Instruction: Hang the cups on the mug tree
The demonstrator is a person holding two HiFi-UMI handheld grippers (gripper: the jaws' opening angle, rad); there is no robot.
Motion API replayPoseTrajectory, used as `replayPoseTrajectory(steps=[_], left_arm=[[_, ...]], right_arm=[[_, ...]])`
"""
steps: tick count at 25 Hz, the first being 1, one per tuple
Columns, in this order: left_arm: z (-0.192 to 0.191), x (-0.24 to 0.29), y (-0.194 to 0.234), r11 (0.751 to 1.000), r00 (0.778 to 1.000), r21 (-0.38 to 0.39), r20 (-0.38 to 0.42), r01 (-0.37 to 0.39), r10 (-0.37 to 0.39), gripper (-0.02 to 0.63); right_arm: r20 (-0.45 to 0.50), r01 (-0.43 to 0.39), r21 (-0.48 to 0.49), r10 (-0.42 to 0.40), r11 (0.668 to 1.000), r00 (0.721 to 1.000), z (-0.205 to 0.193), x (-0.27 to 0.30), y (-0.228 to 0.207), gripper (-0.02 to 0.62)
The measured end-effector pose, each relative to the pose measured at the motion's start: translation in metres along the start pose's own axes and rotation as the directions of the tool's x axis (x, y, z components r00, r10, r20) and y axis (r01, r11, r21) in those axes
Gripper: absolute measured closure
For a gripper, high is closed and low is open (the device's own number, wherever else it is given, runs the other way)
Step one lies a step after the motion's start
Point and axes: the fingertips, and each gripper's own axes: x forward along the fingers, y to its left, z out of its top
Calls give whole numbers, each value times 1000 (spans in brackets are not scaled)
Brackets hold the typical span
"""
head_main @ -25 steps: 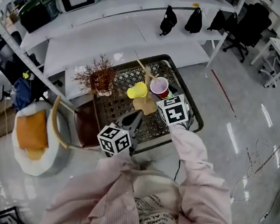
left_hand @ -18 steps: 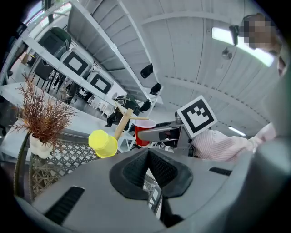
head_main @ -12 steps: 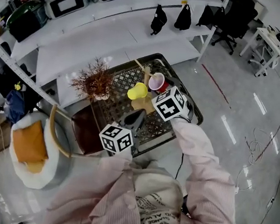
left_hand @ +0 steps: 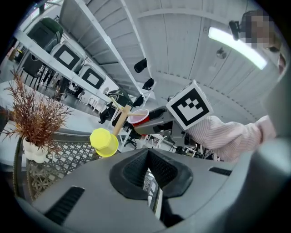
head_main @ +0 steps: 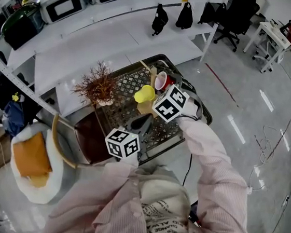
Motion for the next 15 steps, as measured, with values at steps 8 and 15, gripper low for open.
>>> replayPoseTrajectory(steps=[8, 15], left_arm=[[2, -1, 3, 1000, 1000, 4, -1, 11, -11, 607], [2, 3, 7, 1000, 1000, 8, -2, 20, -20, 607]], right_arm=[[-44, 51, -135, -57, 990, 997, 10, 0, -3, 310], [-44, 50, -232, -62, 971, 997, 19, 2, 3, 310]])
